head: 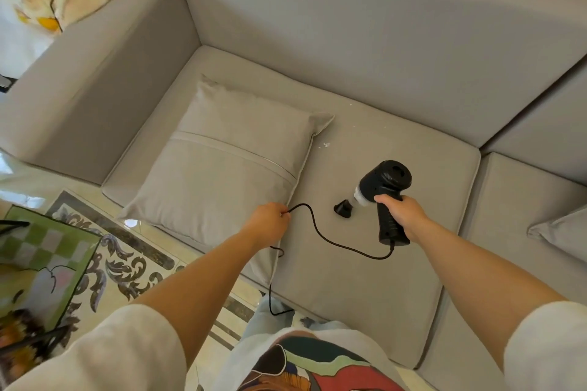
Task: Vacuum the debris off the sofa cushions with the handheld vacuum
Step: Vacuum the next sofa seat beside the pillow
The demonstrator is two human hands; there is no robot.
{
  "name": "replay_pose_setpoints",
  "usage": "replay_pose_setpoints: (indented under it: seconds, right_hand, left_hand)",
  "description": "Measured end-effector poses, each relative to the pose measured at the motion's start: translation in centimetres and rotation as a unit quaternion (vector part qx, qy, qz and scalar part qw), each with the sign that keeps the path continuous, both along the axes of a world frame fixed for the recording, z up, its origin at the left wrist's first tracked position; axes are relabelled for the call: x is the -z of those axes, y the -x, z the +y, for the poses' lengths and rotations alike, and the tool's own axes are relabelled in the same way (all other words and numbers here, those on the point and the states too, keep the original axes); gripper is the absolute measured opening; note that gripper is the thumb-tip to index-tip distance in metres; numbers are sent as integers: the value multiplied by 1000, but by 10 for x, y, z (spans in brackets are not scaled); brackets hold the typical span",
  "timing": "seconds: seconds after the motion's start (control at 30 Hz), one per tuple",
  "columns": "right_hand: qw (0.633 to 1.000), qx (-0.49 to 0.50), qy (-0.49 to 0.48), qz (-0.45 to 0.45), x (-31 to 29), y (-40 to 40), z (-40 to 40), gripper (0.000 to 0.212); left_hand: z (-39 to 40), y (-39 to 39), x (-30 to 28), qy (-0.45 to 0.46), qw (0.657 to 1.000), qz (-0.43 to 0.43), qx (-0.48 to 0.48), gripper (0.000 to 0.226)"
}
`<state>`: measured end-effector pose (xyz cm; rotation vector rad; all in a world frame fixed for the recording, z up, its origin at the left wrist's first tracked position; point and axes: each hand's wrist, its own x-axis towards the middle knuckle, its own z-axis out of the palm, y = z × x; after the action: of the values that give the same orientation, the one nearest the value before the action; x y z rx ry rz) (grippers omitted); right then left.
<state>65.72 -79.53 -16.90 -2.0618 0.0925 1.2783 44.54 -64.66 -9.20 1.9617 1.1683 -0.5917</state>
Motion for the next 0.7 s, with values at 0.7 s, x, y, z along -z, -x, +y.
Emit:
replay_pose_setpoints:
  seconds: [0.7]
  right_hand:
    - [987,141,-64,-37,4,-51,159,46]
  left_hand:
    - [121,-28,23,8,994,-41,-97,20]
